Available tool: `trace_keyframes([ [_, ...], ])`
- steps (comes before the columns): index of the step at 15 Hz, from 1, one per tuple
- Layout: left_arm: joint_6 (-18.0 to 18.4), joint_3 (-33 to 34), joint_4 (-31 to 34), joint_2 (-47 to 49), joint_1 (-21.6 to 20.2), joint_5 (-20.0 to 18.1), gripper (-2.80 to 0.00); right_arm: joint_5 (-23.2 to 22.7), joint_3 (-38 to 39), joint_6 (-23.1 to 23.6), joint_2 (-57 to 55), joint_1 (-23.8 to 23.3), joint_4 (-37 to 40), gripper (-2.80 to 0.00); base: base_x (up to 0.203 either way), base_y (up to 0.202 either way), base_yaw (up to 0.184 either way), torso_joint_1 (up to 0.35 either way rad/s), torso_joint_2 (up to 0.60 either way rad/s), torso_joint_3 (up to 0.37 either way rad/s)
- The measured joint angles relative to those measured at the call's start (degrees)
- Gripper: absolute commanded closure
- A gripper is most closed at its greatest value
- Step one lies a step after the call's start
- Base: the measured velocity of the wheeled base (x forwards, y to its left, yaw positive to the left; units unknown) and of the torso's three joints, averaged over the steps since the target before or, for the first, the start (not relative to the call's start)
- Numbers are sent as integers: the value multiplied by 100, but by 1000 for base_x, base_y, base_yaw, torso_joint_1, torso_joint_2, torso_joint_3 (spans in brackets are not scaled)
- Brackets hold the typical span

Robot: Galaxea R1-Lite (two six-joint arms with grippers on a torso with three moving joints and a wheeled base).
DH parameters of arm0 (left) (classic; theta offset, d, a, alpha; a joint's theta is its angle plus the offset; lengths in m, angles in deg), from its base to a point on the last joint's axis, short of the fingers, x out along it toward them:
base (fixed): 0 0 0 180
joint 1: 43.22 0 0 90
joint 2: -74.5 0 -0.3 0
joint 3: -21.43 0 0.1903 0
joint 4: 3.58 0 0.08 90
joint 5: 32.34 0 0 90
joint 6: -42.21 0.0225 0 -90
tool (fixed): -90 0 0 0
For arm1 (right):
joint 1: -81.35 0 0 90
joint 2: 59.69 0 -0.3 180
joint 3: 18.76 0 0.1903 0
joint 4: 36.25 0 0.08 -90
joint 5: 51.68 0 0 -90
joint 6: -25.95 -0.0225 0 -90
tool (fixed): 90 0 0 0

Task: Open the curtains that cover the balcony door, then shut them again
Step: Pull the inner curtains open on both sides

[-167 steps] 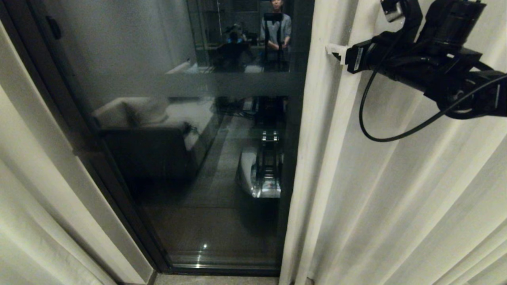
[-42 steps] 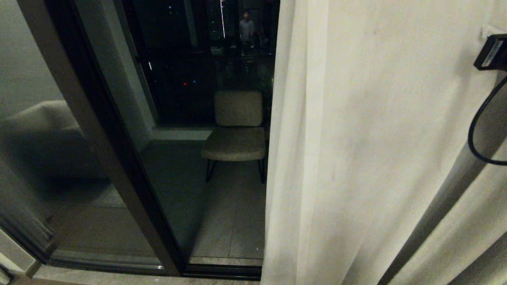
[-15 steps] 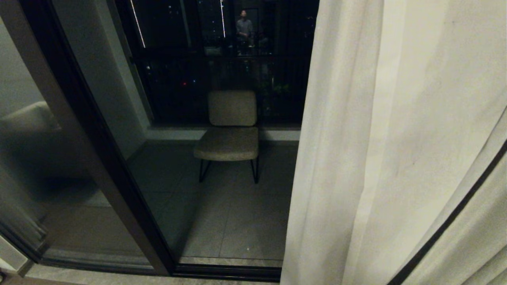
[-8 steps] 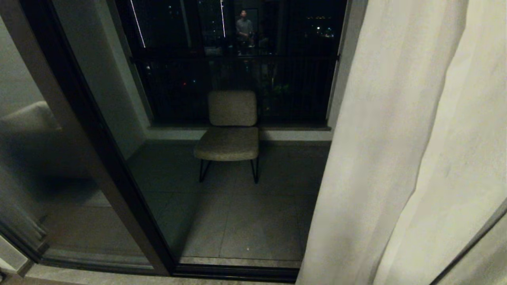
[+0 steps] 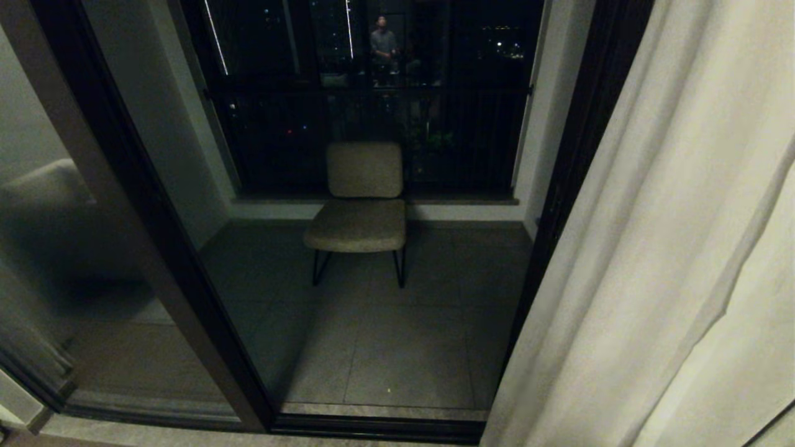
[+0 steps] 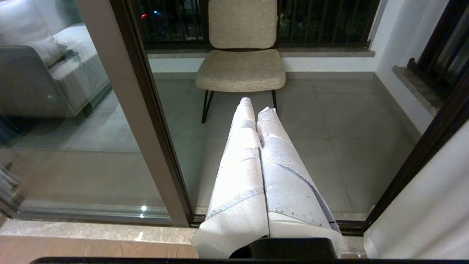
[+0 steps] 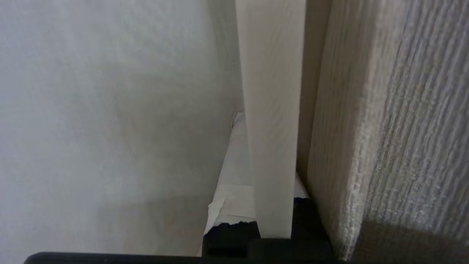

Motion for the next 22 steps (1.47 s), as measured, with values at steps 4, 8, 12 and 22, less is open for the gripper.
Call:
trace_keyframes([
  [4, -3, 0, 2, 0, 0, 0, 0, 11, -242, 20, -345, -284, -56, 0, 0, 0, 0, 0, 0, 0],
  [8, -3, 0, 2, 0, 0, 0, 0, 10, -287, 26, -534, -409, -110, 0, 0, 0, 0, 0, 0, 0],
  [12, -2, 0, 2, 0, 0, 0, 0, -244, -243, 32, -531, -418, -114, 0, 0, 0, 0, 0, 0, 0],
  [22, -2, 2, 0, 0, 0, -4, 0, -2100, 717, -604, 490, 162, -69, 0, 0, 0, 0, 0, 0, 0],
])
